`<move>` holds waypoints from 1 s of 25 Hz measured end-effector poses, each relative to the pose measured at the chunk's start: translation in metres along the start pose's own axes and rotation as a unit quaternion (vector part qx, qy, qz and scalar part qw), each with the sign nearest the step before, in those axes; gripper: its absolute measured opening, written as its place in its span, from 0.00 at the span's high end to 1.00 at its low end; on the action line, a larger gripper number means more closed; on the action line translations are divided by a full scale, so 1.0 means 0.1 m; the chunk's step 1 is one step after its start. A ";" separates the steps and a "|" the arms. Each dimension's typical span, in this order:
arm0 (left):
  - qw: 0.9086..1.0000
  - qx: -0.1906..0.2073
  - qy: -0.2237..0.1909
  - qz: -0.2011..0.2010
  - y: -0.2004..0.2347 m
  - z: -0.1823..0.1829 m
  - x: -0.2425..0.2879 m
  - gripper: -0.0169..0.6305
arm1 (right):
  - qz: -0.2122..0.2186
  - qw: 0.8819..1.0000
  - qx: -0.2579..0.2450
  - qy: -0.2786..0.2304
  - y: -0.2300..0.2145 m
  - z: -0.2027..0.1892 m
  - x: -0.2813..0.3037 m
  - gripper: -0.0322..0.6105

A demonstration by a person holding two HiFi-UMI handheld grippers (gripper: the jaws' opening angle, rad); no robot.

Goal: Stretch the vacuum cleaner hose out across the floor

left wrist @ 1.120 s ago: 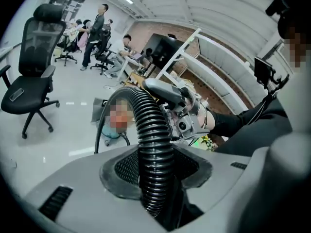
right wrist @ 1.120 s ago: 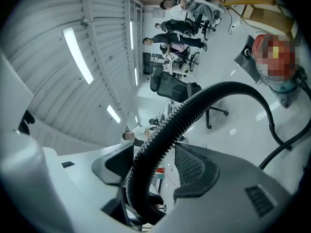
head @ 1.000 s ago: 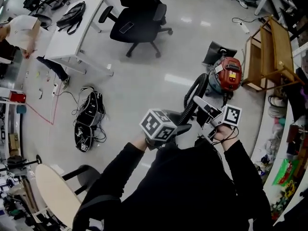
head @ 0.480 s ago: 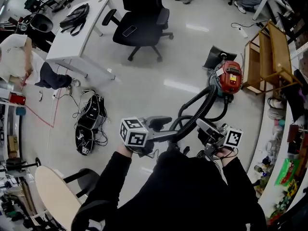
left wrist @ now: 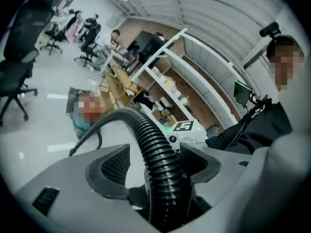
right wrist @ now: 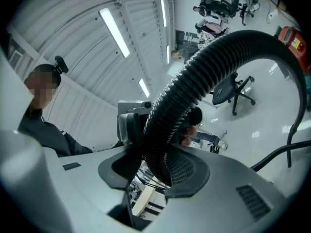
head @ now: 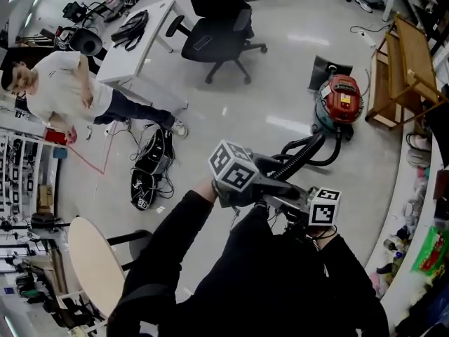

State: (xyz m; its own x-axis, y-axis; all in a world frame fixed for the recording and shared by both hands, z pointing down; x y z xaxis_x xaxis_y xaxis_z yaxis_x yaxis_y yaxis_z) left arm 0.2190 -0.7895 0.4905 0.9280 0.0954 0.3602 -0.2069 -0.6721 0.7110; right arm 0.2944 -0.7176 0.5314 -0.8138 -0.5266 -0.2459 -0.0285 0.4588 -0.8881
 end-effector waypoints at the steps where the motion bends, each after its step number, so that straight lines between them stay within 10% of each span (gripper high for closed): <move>1: 0.999 -0.027 0.021 -0.019 -0.04 -0.12 0.14 0.48 | 0.007 1.000 -0.009 0.014 0.04 -0.06 -0.06 0.69; 5: 0.993 -0.099 0.007 -0.061 -0.21 -0.57 0.35 0.60 | 0.007 0.996 -0.040 0.074 0.17 -0.33 -0.31 0.69; 12: 0.979 -0.141 -0.139 0.051 -0.17 -1.19 -0.29 0.68 | -0.005 0.985 -0.074 0.156 0.38 -0.97 -0.23 0.54; 25: 0.900 -0.248 -0.324 0.152 -0.10 -2.84 -2.34 0.72 | -0.095 0.940 -0.175 0.276 0.65 -2.95 0.66 0.54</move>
State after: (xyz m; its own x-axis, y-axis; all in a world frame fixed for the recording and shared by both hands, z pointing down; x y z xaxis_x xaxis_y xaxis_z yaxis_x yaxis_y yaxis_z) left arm -0.0843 -0.5964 0.5708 0.7583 -0.5940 0.2687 -0.4449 -0.1701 0.8793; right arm 0.0677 -0.5115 0.5723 -0.9490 -0.2163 0.2293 -0.3152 0.6524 -0.6892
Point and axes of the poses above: the fingertips, and each gripper's own axes: x forward along the fingers, y to its left, z out of its top, the point moved 8 cm from there along -x, backward along the fingers, and after that the axes turned 12 degrees about -y, right-handed, at the moved point
